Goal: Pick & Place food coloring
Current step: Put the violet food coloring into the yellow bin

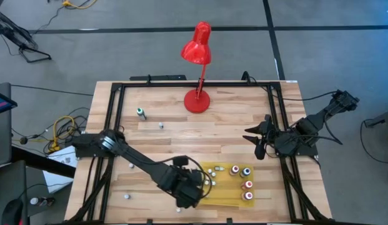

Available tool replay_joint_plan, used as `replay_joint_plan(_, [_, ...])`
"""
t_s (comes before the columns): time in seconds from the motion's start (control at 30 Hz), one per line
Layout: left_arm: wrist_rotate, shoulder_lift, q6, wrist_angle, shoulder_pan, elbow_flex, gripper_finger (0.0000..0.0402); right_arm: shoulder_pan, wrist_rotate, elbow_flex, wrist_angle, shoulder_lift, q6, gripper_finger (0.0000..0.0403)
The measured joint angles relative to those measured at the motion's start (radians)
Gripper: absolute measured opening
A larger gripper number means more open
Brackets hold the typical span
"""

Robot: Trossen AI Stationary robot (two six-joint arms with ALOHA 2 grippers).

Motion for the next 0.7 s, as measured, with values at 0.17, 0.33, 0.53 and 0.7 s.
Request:
replay_joint_plan(0.17, [-0.004, 0.106, 0.039, -0.003, 0.0, 0.14, 0.0046, 0.0, 0.0, 0.0, 0.0, 0.0, 0.0, 0.0129])
replay_joint_plan(0.33, [0.02, 0.188, 0.052, 0.03, -0.008, 0.238, 0.0046, 0.0, 0.0, 0.0, 0.0, 0.0, 0.0, 0.0129])
replay_joint_plan(0.53, [0.09, 0.211, 0.067, 0.117, -0.011, 0.227, 0.0046, 0.0, 0.0, 0.0, 0.0, 0.0, 0.0, 0.0129])
replay_joint_plan(0.7, [0.088, 0.21, 0.099, 0.152, -0.009, 0.227, 0.0046, 0.0, 0.0, 0.0, 0.0, 0.0, 0.0, 0.0129])
